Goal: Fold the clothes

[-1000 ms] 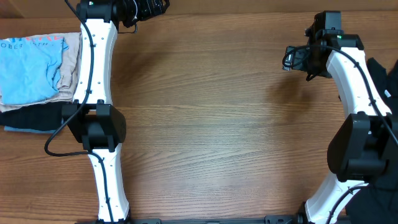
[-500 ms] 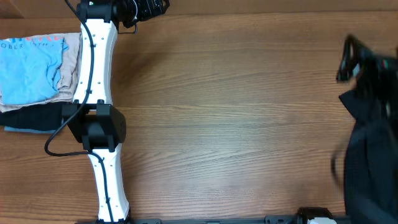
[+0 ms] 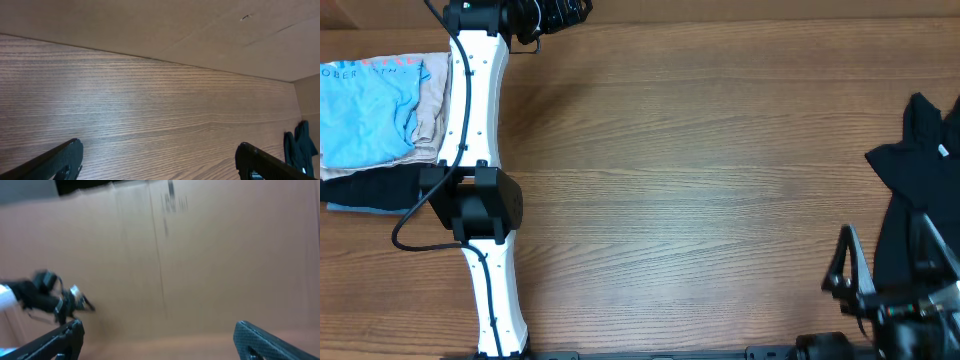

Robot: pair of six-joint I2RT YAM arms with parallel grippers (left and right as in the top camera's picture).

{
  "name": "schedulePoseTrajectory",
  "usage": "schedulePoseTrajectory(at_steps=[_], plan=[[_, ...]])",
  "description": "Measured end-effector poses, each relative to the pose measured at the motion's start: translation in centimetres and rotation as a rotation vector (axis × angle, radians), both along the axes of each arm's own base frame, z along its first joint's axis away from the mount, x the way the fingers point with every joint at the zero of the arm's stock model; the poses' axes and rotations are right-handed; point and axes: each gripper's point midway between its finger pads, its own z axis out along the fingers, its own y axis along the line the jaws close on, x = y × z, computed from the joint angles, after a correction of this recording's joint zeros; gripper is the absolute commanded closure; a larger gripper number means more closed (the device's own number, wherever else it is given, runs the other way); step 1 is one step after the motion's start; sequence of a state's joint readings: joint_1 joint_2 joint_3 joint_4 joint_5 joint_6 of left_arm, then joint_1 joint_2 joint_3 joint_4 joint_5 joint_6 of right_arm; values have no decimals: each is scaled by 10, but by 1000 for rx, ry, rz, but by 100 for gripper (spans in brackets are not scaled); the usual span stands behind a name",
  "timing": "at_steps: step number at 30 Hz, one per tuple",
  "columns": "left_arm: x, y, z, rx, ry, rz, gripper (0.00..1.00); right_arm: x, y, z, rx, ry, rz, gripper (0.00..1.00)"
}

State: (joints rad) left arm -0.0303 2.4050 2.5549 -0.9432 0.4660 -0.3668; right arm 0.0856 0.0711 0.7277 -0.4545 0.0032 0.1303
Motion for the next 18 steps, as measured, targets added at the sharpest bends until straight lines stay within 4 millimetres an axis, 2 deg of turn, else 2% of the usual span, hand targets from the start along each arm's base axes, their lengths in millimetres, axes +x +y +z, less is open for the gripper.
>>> schedulePoseTrajectory(at_steps=[2, 4, 7, 12, 17, 18], plan=[[0, 0, 0, 0, 0, 0, 0, 22, 2, -19, 22, -26, 7, 0], [0, 0, 0, 0, 0, 0, 0, 48, 5, -55, 41, -17, 14, 0], [0, 0, 0, 0, 0, 0, 0, 67, 6, -94, 73, -61, 24, 0], [0, 0, 0, 0, 0, 0, 0, 83, 8, -138, 90, 7, 27, 0], [0, 0, 0, 0, 0, 0, 0, 90, 8, -167, 92, 76, 26, 0], [0, 0, 0, 0, 0, 0, 0, 90, 8, -167, 93, 75, 25, 0]])
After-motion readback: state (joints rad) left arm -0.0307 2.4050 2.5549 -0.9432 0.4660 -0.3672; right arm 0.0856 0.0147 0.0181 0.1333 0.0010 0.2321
